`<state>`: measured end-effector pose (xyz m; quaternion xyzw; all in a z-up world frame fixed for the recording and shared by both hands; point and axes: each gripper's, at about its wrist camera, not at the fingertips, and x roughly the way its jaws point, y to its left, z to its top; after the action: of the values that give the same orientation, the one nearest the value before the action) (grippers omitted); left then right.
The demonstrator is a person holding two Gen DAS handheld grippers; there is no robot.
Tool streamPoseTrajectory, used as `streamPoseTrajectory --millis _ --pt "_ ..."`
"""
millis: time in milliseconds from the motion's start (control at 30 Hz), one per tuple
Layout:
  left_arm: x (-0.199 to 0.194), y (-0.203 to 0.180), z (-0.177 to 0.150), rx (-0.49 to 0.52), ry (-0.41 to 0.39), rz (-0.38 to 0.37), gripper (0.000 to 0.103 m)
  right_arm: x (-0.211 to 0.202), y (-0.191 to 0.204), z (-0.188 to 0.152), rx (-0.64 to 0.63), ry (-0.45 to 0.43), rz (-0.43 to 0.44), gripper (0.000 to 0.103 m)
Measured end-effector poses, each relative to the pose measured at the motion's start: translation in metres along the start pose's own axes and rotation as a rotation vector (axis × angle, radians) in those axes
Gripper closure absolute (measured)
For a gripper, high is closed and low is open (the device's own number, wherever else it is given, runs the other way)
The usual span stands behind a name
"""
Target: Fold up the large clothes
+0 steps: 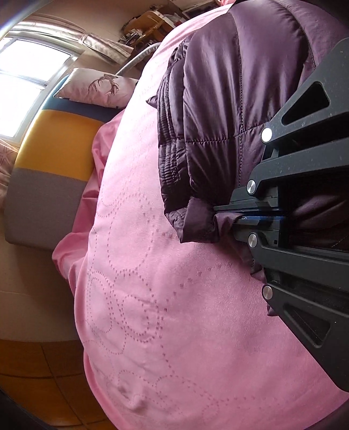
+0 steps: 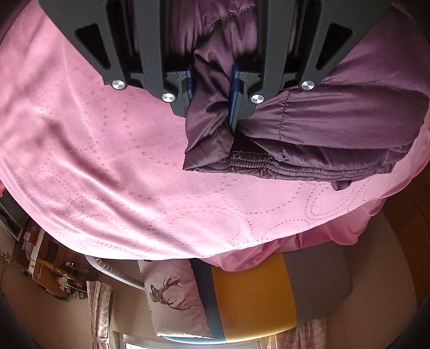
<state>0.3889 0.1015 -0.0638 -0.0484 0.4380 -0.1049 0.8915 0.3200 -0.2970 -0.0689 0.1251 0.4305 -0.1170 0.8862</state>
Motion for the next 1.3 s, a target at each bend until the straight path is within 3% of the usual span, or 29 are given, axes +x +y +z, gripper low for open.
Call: streamPoseTrajectory --millis 200,233,300,333,367,467,633,767,900,1067,1300 --pt "-0.003 -0.003 0.002 0.01 0.019 0.025 0.1 0.005 -0.003 0.002 0.003 0.018 -0.02 0.081" --pt "-0.008 -0.003 0.005 0.007 0.021 0.033 0.098 0.003 -0.003 0.003 0.005 0.02 -0.022 0.077" --pt "-0.02 -0.002 0.008 0.003 0.01 0.075 0.087 -0.003 -0.004 0.005 0.013 0.023 -0.027 0.066" --pt "-0.033 -0.001 0.01 -0.01 -0.013 0.091 0.078 -0.007 -0.006 0.006 0.02 0.02 -0.034 0.055" --pt "-0.044 0.001 0.01 -0.025 -0.037 0.09 0.067 -0.016 -0.009 0.008 0.033 0.002 -0.035 0.049" --pt "-0.082 -0.004 0.009 -0.051 -0.123 0.069 0.06 -0.051 -0.008 0.009 0.03 -0.071 -0.029 0.044" --pt "-0.119 -0.058 0.001 0.002 -0.191 -0.074 0.06 -0.11 0.027 -0.007 -0.038 -0.174 0.065 0.034" --pt "-0.111 -0.123 -0.015 0.068 -0.153 -0.195 0.06 -0.118 0.059 -0.028 -0.109 -0.195 0.076 0.029" --pt "-0.084 -0.161 -0.027 0.085 -0.108 -0.22 0.06 -0.101 0.06 -0.044 -0.121 -0.165 0.036 0.029" --pt "-0.037 -0.158 -0.039 0.044 -0.044 -0.179 0.06 -0.083 0.048 -0.056 -0.112 -0.154 0.057 0.026" --pt "-0.015 -0.156 -0.056 0.042 -0.045 -0.159 0.06 -0.069 0.046 -0.069 -0.107 -0.164 0.064 0.026"
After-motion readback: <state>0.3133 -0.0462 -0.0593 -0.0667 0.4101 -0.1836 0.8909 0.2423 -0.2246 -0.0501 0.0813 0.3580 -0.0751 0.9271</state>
